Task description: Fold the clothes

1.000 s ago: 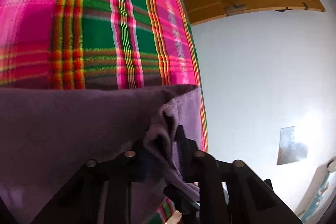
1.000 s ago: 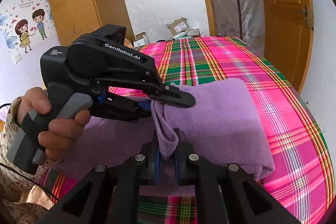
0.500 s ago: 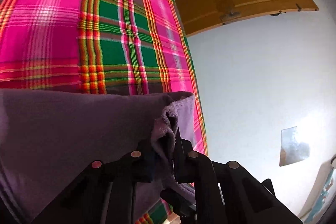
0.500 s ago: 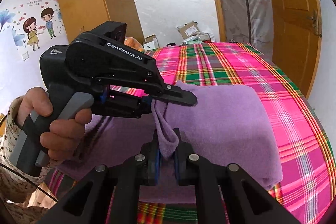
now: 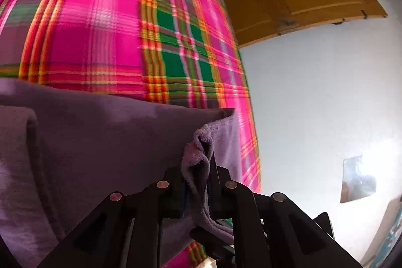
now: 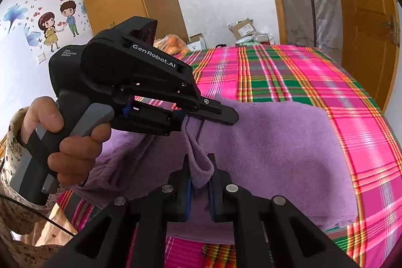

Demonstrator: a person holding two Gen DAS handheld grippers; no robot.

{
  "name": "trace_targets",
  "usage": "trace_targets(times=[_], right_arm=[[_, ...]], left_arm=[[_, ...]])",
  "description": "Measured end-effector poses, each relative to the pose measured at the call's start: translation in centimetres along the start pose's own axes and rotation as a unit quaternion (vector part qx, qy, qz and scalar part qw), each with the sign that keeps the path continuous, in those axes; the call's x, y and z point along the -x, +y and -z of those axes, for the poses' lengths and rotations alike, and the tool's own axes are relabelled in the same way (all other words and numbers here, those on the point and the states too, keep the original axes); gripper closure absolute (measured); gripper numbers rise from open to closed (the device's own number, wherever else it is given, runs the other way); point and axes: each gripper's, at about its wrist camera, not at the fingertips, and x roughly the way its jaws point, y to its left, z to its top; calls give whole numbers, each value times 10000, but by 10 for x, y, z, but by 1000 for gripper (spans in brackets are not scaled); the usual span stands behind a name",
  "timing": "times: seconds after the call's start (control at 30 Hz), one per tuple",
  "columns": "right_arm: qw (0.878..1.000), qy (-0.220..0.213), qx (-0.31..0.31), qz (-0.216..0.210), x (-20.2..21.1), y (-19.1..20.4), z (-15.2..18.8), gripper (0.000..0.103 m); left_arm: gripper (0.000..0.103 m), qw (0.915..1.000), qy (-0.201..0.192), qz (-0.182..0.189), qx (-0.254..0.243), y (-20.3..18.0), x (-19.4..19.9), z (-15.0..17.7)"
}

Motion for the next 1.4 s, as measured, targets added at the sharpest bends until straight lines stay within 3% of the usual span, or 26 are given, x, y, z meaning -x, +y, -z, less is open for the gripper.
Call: trace_targets(times=[0.3,0.37,0.5,0.77,1.0,1.07,1.2,1.3,1.4], right_arm=[[9996,285,-65,-34,-20,-2,9,92],[9994,328,-73,-28,-23,-3,11,92],[9993,365,-89,-24,-27,-5,11,92],[9983,513,57,-271,-28,2,13,80],[9976,334,-281,-544,2,-19,4,80],[9979,33,-427,-480,23,-34,-1,80],[9949,-287,-880,405,47,-78,-6,80],[9904,-173,-1253,556,49,-99,3,80],[9918,-172,-899,891,44,-94,9,80]], left_arm=[[92,9993,149,-291,197,16,-10,-1],[88,9991,119,-375,165,14,-9,-2],[81,9983,-158,-552,-2,6,5,-3],[81,9951,-812,-565,-76,-8,34,-5],[81,9960,-575,-588,-359,-30,13,1],[81,9957,-536,-605,-442,-35,8,2],[78,9961,-461,-585,-474,-38,2,3],[78,9954,-479,-748,-361,-31,4,2],[78,9928,-689,-930,-307,-27,10,0]])
